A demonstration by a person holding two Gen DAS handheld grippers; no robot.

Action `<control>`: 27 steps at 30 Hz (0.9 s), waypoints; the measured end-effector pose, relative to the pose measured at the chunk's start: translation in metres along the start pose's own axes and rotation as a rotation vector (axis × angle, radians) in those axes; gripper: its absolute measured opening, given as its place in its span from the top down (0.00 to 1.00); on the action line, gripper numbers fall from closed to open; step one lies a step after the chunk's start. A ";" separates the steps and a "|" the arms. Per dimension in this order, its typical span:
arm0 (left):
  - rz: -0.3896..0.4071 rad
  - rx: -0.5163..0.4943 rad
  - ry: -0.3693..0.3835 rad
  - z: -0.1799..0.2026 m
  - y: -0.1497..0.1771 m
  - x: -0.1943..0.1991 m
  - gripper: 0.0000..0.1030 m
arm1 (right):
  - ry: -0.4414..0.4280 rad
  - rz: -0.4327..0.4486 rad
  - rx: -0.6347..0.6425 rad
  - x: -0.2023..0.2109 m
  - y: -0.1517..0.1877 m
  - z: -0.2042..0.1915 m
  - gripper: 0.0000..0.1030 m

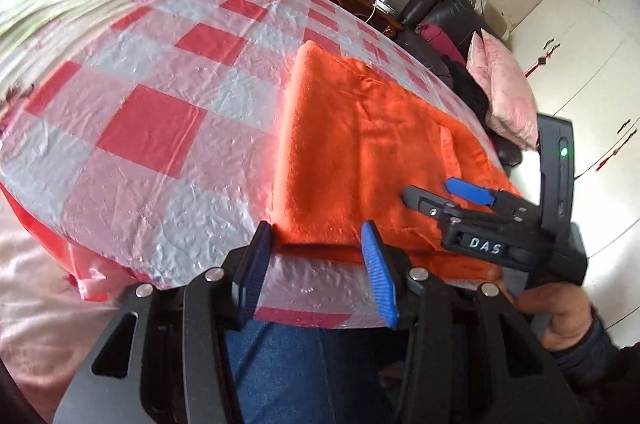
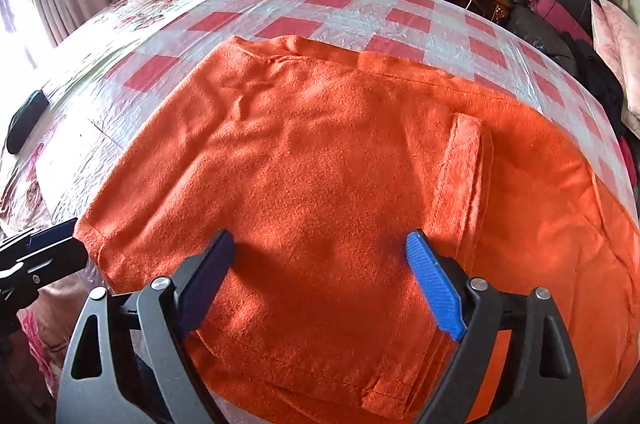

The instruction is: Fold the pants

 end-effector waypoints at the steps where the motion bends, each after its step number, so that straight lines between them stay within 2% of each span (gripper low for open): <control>1: 0.001 0.054 0.053 -0.005 0.001 -0.001 0.56 | -0.005 0.000 -0.005 -0.001 0.000 0.001 0.16; 2: 0.006 0.138 0.126 -0.013 0.003 -0.002 0.58 | -0.004 0.002 -0.001 0.000 0.001 0.001 0.15; 4: 0.017 0.274 0.226 -0.027 0.007 -0.006 0.62 | -0.005 0.002 0.000 0.000 0.001 0.001 0.15; 7: 0.044 0.417 0.304 -0.042 0.014 -0.007 0.65 | -0.007 0.002 0.003 0.000 0.001 0.000 0.15; 11: 0.132 0.623 0.457 -0.057 0.022 -0.005 0.65 | -0.010 0.001 0.002 0.000 0.001 0.000 0.15; 16: 0.134 0.732 0.601 -0.050 0.022 -0.021 0.65 | -0.011 0.002 0.004 0.000 0.001 0.001 0.14; 18: 0.137 0.715 0.602 -0.045 0.017 -0.022 0.65 | -0.012 0.002 0.004 0.000 0.001 0.001 0.14; 21: 0.156 0.666 0.514 -0.048 0.006 -0.013 0.65 | -0.017 0.005 0.009 0.000 0.002 0.000 0.14; 22: 0.146 0.639 0.460 -0.048 0.003 -0.008 0.64 | -0.018 0.006 0.010 0.000 0.002 0.000 0.14; 23: 0.122 0.596 0.381 -0.047 0.000 -0.005 0.64 | -0.018 0.006 0.010 0.000 0.002 0.000 0.14; 24: 0.099 0.573 0.348 -0.047 -0.002 -0.003 0.64 | -0.018 0.006 0.009 0.000 0.002 0.000 0.14; 27: 0.007 0.586 0.307 -0.045 0.002 -0.009 0.64 | -0.018 0.007 0.010 0.000 0.002 0.000 0.13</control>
Point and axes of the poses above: each gripper's, at about its wrist camera, not at the fingertips, and x roughly against the way its jaws point, z to its right, y to its underside, the point moved 2 cm from there along -x, roughly the way its jaws point, and after that the axes turned 12 degrees about -x, right-handed, at the moved point
